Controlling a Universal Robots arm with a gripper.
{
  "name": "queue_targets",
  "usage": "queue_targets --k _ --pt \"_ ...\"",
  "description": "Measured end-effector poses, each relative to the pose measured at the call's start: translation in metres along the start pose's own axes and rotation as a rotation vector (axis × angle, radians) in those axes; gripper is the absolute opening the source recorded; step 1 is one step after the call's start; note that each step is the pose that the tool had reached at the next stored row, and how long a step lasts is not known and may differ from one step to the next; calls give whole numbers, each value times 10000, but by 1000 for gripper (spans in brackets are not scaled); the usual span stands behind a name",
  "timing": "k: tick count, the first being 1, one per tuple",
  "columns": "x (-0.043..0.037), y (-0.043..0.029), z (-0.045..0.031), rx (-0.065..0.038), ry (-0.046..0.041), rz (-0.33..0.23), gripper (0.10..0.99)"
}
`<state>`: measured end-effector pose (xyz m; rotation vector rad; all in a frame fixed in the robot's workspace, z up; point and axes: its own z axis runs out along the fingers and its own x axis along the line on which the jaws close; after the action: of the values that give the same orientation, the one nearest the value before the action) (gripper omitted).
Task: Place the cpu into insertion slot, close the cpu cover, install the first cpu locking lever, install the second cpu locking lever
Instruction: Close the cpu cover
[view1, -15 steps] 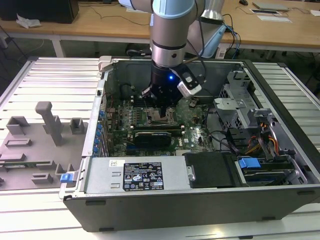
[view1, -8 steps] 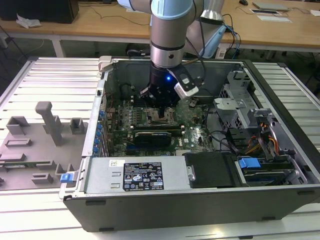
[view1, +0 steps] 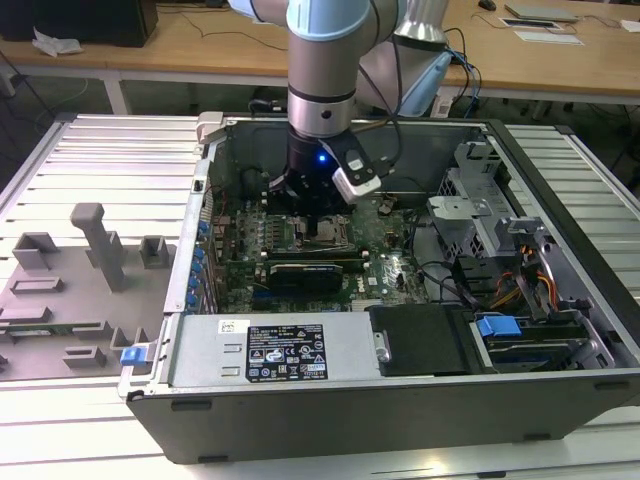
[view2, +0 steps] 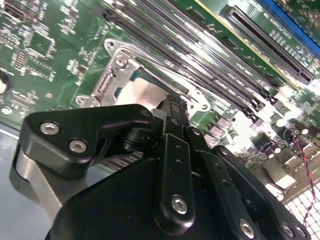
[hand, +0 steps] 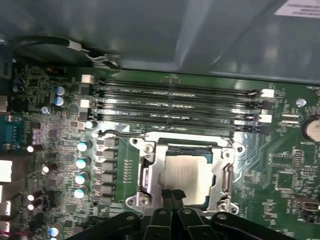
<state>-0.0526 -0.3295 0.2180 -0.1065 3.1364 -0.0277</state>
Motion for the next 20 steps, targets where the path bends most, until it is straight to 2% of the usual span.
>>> queue_targets --k 2,5,6,9,11,14,20 --pt "45 3 8 -46 -3 25 106" --pt "54 4 28 -150 -8 24 106" --pt "60 5 40 -251 -15 25 106" --pt "90 8 71 -440 -30 26 106" --pt "101 8 99 -481 -31 24 106" --pt "103 9 118 -486 -31 26 106" --pt "97 9 115 -482 -30 22 106"
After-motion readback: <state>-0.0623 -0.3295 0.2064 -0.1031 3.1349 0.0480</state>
